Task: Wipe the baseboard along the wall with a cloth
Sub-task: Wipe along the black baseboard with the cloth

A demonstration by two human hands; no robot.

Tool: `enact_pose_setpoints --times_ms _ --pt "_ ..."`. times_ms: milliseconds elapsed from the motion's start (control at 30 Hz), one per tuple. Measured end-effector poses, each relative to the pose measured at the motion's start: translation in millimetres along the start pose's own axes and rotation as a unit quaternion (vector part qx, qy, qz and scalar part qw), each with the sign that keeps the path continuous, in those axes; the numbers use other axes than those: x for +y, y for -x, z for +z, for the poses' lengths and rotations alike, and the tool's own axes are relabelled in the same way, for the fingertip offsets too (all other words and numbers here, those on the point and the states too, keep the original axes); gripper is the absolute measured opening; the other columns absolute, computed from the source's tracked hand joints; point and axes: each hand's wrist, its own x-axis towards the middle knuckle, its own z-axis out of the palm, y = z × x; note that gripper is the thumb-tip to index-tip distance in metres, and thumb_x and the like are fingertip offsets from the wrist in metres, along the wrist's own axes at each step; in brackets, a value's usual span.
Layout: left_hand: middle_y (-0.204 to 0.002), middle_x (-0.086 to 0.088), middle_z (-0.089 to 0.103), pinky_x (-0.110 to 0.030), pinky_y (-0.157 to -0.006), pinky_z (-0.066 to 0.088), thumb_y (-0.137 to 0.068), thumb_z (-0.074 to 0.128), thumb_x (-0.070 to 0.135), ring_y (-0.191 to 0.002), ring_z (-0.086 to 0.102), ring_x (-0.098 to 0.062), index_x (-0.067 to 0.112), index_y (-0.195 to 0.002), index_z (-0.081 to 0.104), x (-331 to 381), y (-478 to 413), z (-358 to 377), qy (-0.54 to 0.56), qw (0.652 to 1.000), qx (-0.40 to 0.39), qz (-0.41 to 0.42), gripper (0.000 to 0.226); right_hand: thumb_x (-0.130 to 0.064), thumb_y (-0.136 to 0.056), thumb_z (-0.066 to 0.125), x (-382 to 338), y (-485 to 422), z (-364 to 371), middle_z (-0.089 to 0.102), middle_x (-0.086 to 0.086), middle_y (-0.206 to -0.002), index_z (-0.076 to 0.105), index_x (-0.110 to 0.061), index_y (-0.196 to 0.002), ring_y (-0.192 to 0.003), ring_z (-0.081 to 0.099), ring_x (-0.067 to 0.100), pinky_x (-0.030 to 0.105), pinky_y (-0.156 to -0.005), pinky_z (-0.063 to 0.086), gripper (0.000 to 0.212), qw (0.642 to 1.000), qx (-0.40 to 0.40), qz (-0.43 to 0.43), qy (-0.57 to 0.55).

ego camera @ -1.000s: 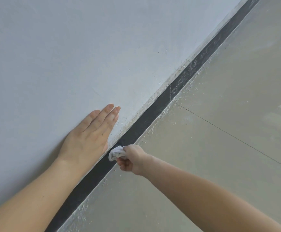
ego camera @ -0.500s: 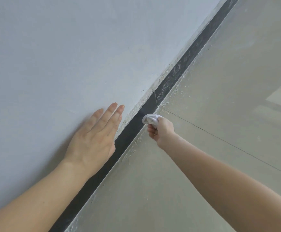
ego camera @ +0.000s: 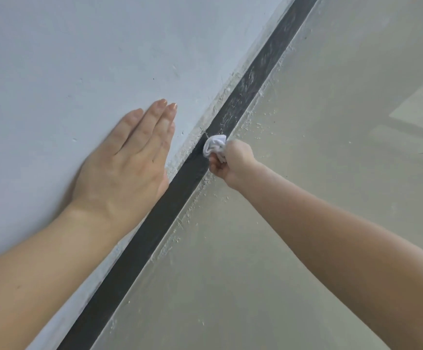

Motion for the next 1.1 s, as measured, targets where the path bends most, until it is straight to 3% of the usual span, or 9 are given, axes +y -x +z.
enact_pose_setpoints --times_ms 133,300,467,633,733,833,900,1000,1100 --pt "-0.154 -0.018 0.021 -0.038 -0.117 0.004 -0.093 0.03 0.025 -0.143 0.019 -0.029 -0.007 -0.144 0.028 0 -1 -6 0.027 1.0 -0.013 0.003 0.061 -0.008 -0.09 0.036 0 -5 -14 0.05 0.008 -0.058 0.056 -0.009 -0.075 -0.046 0.044 0.016 0.024 -0.046 0.04 0.025 0.993 0.074 -0.031 -0.081" --pt "-0.156 -0.017 0.017 -0.039 -0.117 0.003 -0.093 0.03 0.022 -0.144 0.014 -0.028 -0.005 -0.146 0.025 -2 0 -12 0.012 0.999 -0.032 0.041 0.06 -0.014 -0.091 0.038 61 46 2 0.047 0.005 -0.049 0.051 -0.009 -0.07 -0.038 0.038 0.016 0.02 -0.043 0.033 0.025 0.994 -0.021 0.044 0.094" --pt "-0.153 -0.019 0.025 -0.038 -0.116 0.005 -0.086 0.029 0.016 -0.142 0.021 -0.031 -0.007 -0.14 0.034 -12 1 -20 0.058 0.996 -0.04 0.05 0.059 -0.016 -0.095 0.034 21 23 27 0.041 0.003 -0.065 0.037 -0.017 -0.064 -0.054 0.037 0.012 0.026 -0.053 0.034 0.031 0.978 0.02 -0.048 0.203" --pt "-0.151 -0.021 0.028 -0.042 -0.116 0.01 -0.088 0.019 0.011 -0.14 0.026 -0.034 -0.008 -0.139 0.037 -16 7 -14 0.069 0.994 -0.012 0.081 0.058 -0.014 -0.092 0.037 -17 4 -10 0.049 0.002 -0.063 0.053 -0.008 -0.086 -0.053 0.042 0.014 0.026 -0.051 0.034 0.018 0.972 0.116 -0.191 0.076" --pt "-0.149 -0.024 0.031 -0.043 -0.116 0.015 -0.089 0.018 0.008 -0.138 0.03 -0.037 -0.01 -0.138 0.038 -15 8 -7 0.059 0.994 0.004 0.092 0.055 -0.015 -0.089 0.037 22 11 -23 0.047 0.008 -0.061 0.054 -0.004 -0.081 -0.046 0.036 0.015 0.021 -0.045 0.028 0.022 0.98 0.108 -0.127 0.106" --pt "-0.147 -0.025 0.033 -0.045 -0.114 0.019 -0.09 0.019 0.009 -0.137 0.032 -0.039 -0.011 -0.137 0.039 -17 9 -3 0.041 0.992 0.02 0.115 0.054 -0.015 -0.093 0.039 81 31 -11 0.055 0.009 -0.065 0.057 -0.006 -0.08 -0.043 0.046 0.012 0.017 -0.04 0.036 0.024 0.963 -0.014 0.007 0.268" --pt "-0.145 -0.025 0.036 -0.045 -0.113 0.02 -0.089 0.021 0.011 -0.136 0.034 -0.038 -0.01 -0.135 0.042 -18 7 -3 0.034 0.993 0.034 0.112 0.055 -0.008 -0.093 0.04 90 25 4 0.053 0.008 -0.068 0.051 -0.01 -0.074 -0.052 0.047 0.016 0.024 -0.048 0.041 0.022 0.961 -0.059 0.022 0.269" --pt "-0.142 -0.025 0.042 -0.044 -0.113 0.021 -0.087 0.025 0.013 -0.133 0.038 -0.038 -0.01 -0.132 0.047 -17 6 -4 0.046 0.993 0.035 0.107 0.055 -0.008 -0.095 0.041 64 -2 11 0.046 0.005 -0.07 0.045 -0.011 -0.07 -0.059 0.045 0.015 0.026 -0.057 0.043 0.025 0.962 0.02 -0.022 0.271" --pt "-0.139 -0.024 0.045 -0.044 -0.113 0.021 -0.085 0.027 0.013 -0.132 0.04 -0.038 -0.009 -0.129 0.05 -17 6 -2 0.054 0.991 0.051 0.106 0.055 -0.008 -0.094 0.042 21 -15 -3 0.056 0.008 -0.071 0.058 -0.002 -0.094 -0.068 0.055 0.022 0.033 -0.065 0.049 0.017 0.973 0.082 -0.09 0.194"
